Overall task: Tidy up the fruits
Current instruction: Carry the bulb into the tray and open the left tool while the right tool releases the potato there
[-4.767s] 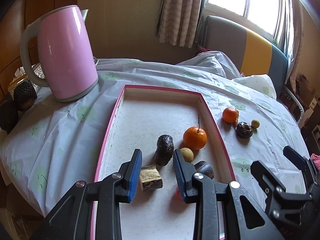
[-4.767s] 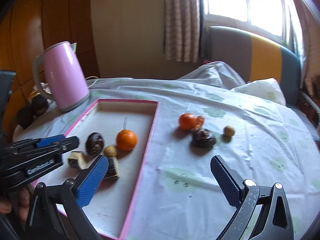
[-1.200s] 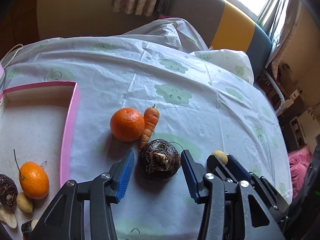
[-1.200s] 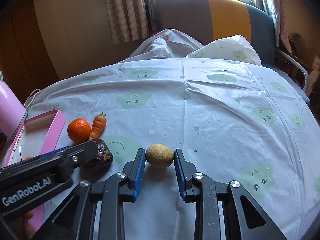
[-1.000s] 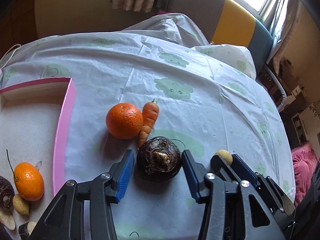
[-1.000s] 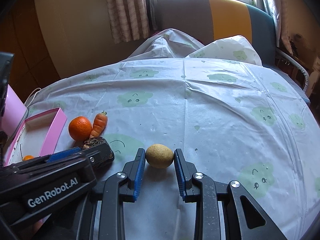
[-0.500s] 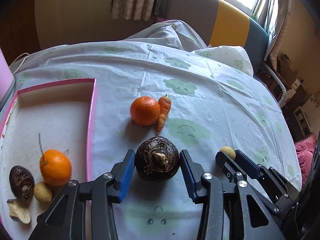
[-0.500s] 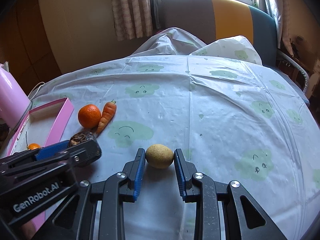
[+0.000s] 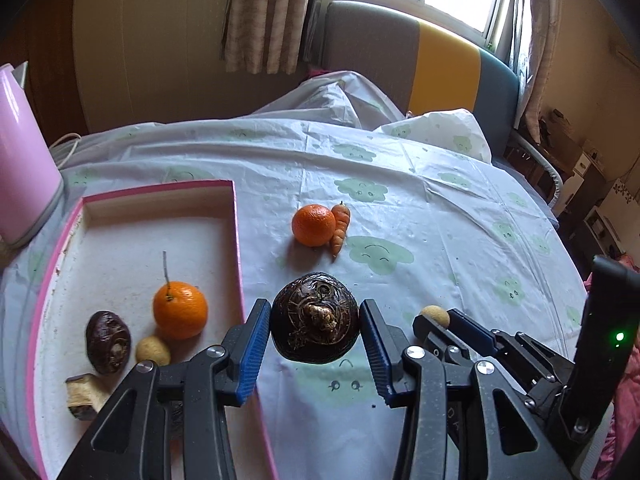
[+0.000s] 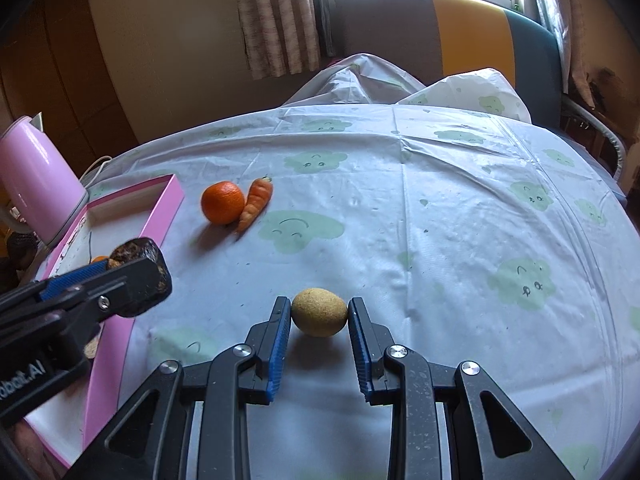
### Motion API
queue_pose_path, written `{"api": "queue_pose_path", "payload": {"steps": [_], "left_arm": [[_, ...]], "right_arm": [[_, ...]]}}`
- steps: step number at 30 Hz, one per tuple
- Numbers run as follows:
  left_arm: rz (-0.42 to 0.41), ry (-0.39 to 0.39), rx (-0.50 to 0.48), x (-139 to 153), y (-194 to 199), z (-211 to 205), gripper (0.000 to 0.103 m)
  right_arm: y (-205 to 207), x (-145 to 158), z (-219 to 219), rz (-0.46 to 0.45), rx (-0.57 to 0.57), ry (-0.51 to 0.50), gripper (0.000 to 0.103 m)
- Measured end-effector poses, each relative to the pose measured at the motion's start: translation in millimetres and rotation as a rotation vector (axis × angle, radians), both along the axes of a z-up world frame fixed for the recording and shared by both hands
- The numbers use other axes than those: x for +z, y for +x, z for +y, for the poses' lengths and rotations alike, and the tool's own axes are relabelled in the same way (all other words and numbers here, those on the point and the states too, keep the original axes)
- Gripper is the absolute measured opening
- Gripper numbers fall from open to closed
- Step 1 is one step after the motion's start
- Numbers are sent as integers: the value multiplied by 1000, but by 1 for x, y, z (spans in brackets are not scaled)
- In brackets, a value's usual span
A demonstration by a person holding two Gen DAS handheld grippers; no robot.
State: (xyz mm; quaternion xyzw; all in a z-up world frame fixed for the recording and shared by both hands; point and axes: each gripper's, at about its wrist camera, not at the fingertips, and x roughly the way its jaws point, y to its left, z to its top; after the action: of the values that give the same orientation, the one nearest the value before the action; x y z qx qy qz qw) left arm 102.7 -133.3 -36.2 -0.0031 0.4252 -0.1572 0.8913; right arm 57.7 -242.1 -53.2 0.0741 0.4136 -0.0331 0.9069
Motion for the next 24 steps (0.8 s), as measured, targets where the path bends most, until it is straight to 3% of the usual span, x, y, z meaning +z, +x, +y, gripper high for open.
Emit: {"api": "queue_pose_path", "payload": {"steps": [16,24], "left_arm": [[-59,5,77,17,-20,65,46],[-47,6,164,12,-28,119,46]], "right_arm": [[-13,18,41,-31,98,42,30],[-20,34,86,-62,242,85,30]]}}
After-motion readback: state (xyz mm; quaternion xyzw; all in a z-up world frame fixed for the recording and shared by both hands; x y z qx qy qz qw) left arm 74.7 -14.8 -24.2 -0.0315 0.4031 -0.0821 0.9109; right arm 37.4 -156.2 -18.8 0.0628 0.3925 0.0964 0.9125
